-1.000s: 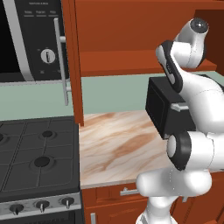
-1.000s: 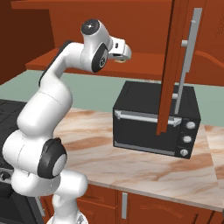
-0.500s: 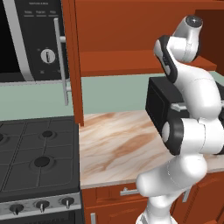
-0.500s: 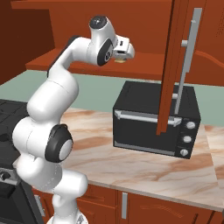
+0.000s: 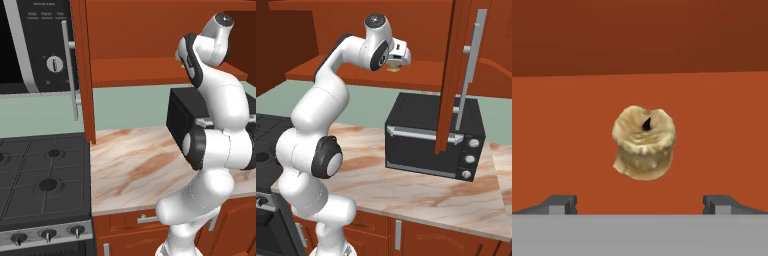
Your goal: Get the candle and the liquor from the cabinet and move them to the dining counter.
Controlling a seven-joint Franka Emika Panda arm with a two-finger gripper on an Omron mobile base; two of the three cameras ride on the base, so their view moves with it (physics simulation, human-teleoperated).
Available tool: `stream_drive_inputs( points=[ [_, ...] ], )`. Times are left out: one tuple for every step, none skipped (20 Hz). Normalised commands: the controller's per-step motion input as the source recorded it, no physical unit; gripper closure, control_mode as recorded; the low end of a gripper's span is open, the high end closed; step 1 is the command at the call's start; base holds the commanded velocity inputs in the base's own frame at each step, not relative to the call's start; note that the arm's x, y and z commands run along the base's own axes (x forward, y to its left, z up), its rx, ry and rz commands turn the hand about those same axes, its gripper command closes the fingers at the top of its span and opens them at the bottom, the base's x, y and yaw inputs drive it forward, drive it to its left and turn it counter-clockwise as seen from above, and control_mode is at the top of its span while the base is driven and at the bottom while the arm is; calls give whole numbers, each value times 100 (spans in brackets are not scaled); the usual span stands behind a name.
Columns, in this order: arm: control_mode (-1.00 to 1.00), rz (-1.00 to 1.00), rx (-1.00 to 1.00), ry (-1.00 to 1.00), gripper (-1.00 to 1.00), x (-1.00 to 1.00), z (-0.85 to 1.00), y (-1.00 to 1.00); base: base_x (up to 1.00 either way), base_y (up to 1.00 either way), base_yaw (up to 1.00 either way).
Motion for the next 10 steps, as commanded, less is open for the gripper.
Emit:
stream_drive_inputs(
  points=[
    [-100,3,2,-1,-100,3,-8,0,0,0,0],
    [-100,3,2,-1,-100,3,-8,0,0,0,0],
    [-100,2,1,-2,-100,8,-7,0,0,0,0],
    [-100,2,0,-3,-100,10,-6,0,0,0,0],
    [-100,2,0,-3,-100,12,-6,0,0,0,0],
    [-100,2,0,-4,-100,14,-5,0,0,0,0],
    [-100,2,0,-4,-100,16,-6,0,0,0,0],
    [-100,2,0,-5,-100,15,-7,0,0,0,0],
    [-100,2,0,-5,-100,14,-6,0,0,0,0],
    [-100,1,0,-6,-100,15,-6,0,0,0,0]
  ],
)
